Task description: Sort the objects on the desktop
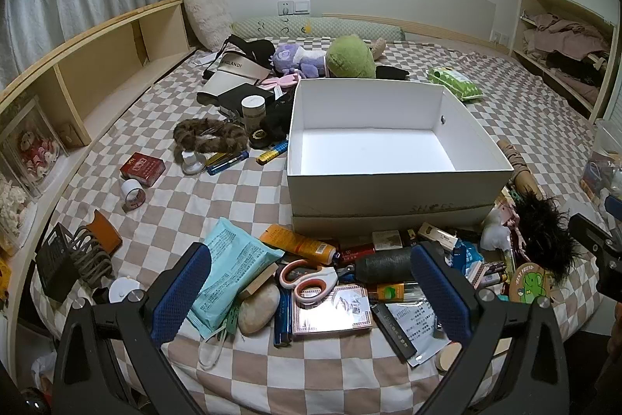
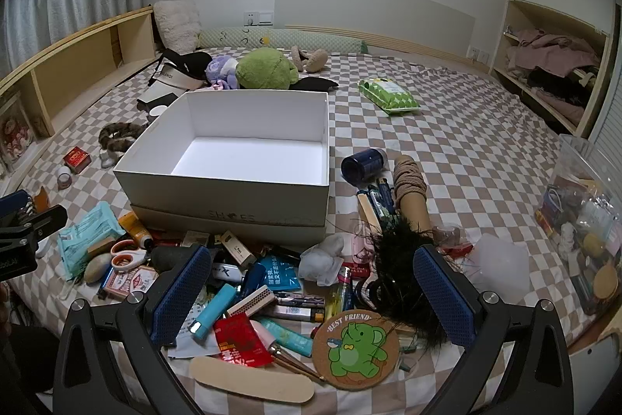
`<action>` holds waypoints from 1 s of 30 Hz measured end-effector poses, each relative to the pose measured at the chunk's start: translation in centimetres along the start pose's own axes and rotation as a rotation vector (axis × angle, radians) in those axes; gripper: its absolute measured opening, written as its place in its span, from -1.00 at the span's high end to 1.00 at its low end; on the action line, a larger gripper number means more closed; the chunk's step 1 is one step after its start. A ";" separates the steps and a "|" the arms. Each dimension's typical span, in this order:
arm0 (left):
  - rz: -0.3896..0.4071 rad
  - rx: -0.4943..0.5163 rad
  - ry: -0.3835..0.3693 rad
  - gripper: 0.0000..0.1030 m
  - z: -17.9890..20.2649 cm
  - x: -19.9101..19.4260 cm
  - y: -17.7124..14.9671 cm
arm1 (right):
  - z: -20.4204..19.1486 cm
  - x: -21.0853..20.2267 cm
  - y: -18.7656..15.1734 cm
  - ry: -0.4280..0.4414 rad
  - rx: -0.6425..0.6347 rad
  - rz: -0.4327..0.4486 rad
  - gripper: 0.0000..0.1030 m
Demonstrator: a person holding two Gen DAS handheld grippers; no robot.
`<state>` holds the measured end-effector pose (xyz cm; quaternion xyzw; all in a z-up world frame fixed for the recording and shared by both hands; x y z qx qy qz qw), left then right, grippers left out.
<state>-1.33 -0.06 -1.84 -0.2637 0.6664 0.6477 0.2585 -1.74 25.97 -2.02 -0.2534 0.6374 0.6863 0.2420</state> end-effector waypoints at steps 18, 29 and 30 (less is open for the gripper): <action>-0.010 0.005 -0.001 -1.00 0.4 0.1 -0.2 | -0.1 -0.1 -0.1 -0.003 -0.005 -0.005 -1.00; -0.014 0.011 -0.011 -1.00 0.4 0.2 -0.2 | -0.2 -0.1 -0.1 -0.002 -0.014 -0.005 -1.00; -0.013 0.011 -0.014 -1.00 0.5 0.2 -0.2 | -0.2 -0.1 -0.1 -0.001 -0.014 -0.004 -1.00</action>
Point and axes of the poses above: each gripper's, at about its wrist camera, not at the fingertips, and x roughly the way its jaws point, z to its right, y to its top, the point moved 2 cm from there along x, roughly the way its jaws point, and after that the axes turned 2 degrees about z, right-handed, at the moved point
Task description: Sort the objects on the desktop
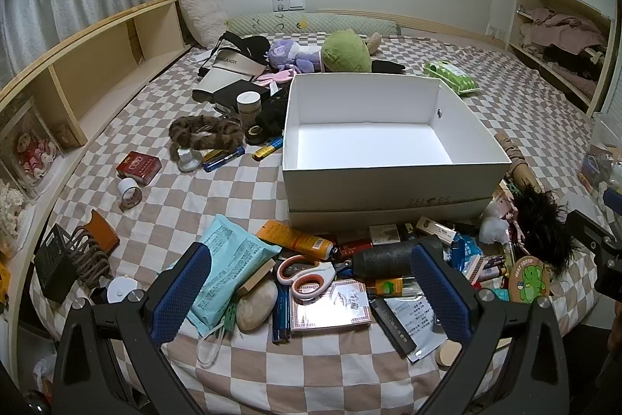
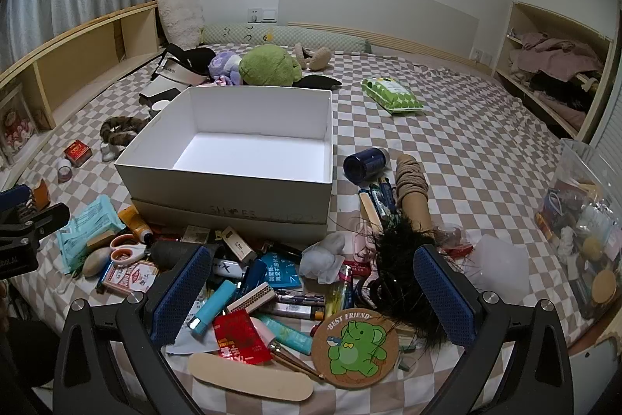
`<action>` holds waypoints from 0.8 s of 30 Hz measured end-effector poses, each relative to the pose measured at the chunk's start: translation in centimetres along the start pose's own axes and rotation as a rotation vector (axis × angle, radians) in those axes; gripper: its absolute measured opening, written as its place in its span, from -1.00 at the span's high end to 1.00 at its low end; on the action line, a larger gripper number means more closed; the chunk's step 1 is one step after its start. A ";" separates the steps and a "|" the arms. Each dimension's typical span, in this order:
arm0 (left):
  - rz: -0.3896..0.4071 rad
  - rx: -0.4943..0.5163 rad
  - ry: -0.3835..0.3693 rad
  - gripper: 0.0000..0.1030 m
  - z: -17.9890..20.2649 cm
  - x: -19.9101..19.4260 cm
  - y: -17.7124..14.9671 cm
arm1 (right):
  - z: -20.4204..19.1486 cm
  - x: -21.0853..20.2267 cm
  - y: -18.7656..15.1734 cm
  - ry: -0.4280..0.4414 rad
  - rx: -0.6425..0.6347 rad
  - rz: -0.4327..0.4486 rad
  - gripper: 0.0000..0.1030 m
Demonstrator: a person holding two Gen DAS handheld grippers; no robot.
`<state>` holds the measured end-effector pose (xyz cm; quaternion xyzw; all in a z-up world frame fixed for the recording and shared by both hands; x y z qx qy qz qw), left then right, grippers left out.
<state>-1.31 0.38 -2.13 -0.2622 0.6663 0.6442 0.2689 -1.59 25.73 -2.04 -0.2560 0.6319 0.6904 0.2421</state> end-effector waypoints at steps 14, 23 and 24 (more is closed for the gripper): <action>0.019 -0.034 -0.053 -1.00 -0.5 -0.5 0.1 | 0.4 -0.3 0.0 -0.006 0.011 0.016 -1.00; 0.103 -0.064 -0.018 -1.00 -1.6 -1.9 0.4 | 0.8 -0.9 0.1 -0.010 0.013 0.042 -1.00; 0.110 -0.086 -0.025 -1.00 -1.9 -2.1 0.4 | 0.9 -1.0 0.1 -0.009 0.018 0.046 -1.00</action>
Point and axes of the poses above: each gripper's, at about its wrist camera, not at the fingertips, and x roughly the way its jaws point, z to its right, y to its top, the point moved 2 cm from there along x, roughly the way its jaws point, and after that the axes turned 2 degrees about z, right-handed, at the moved point
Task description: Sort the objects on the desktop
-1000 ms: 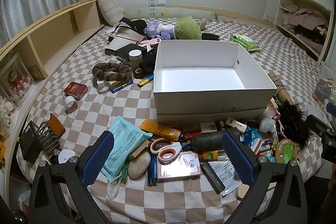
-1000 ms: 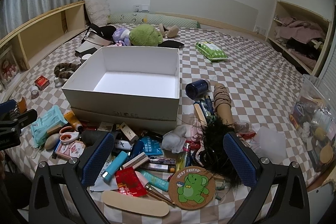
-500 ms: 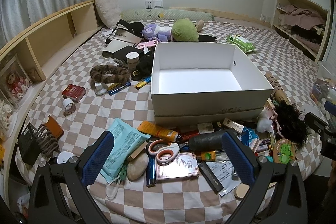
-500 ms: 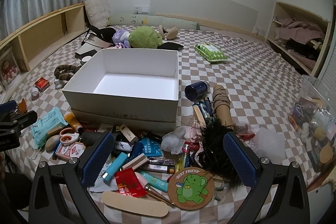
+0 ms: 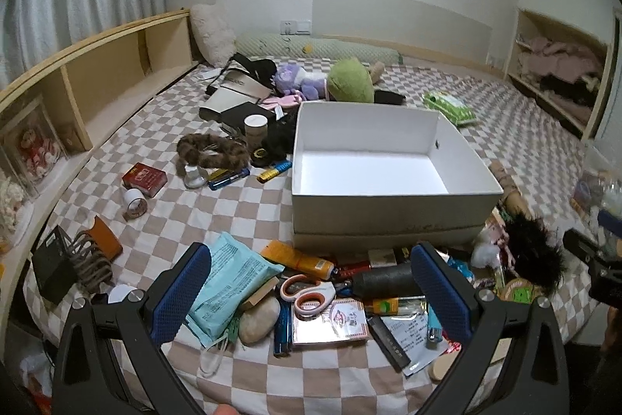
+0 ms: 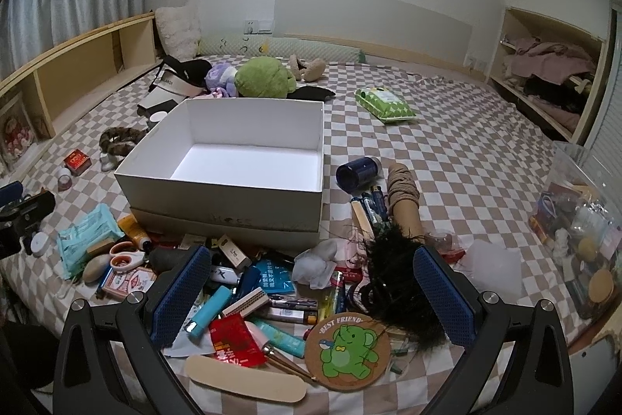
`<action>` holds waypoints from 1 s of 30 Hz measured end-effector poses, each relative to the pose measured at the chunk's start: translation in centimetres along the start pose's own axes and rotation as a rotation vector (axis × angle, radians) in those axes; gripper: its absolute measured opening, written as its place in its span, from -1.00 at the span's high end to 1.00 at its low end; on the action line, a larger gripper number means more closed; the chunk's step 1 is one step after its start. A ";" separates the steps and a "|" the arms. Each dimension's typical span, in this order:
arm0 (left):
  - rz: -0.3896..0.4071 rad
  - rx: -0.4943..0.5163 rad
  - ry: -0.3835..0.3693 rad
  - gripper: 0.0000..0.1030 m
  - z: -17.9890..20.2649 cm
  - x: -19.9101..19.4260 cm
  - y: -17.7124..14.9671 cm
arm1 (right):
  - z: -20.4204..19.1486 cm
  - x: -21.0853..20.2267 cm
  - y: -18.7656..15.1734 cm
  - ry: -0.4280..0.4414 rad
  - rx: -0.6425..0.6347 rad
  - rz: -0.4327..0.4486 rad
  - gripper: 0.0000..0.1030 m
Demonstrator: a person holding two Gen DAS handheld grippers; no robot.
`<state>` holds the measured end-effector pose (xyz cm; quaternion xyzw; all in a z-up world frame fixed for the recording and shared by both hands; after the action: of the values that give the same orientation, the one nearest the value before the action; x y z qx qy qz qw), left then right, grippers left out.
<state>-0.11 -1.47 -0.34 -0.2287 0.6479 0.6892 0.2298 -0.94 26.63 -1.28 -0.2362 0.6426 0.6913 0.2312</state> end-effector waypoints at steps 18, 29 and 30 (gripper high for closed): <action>0.203 0.030 -0.086 -1.00 -2.2 -4.5 1.5 | 4.7 -2.8 -0.6 0.035 0.181 0.178 -1.00; -0.046 0.122 -0.156 -1.00 -5.0 1.2 1.8 | 3.8 0.4 -4.5 0.024 0.102 0.031 -1.00; -0.077 0.135 -0.149 -1.00 -5.2 2.1 1.4 | 3.8 0.6 -4.6 0.026 0.113 0.022 -1.00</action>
<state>-2.54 -6.66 -0.83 -0.1857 0.6648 0.6496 0.3187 1.34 30.78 -5.00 -0.2245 0.6861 0.6533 0.2281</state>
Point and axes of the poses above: each gripper's, at about its wrist camera, not at the fingertips, and x roughly the way its jaws point, z to its right, y to its top, the point moved 2 cm from there along x, roughly the way its jaws point, and after that the axes turned 2 degrees about z, right-handed, at the moved point
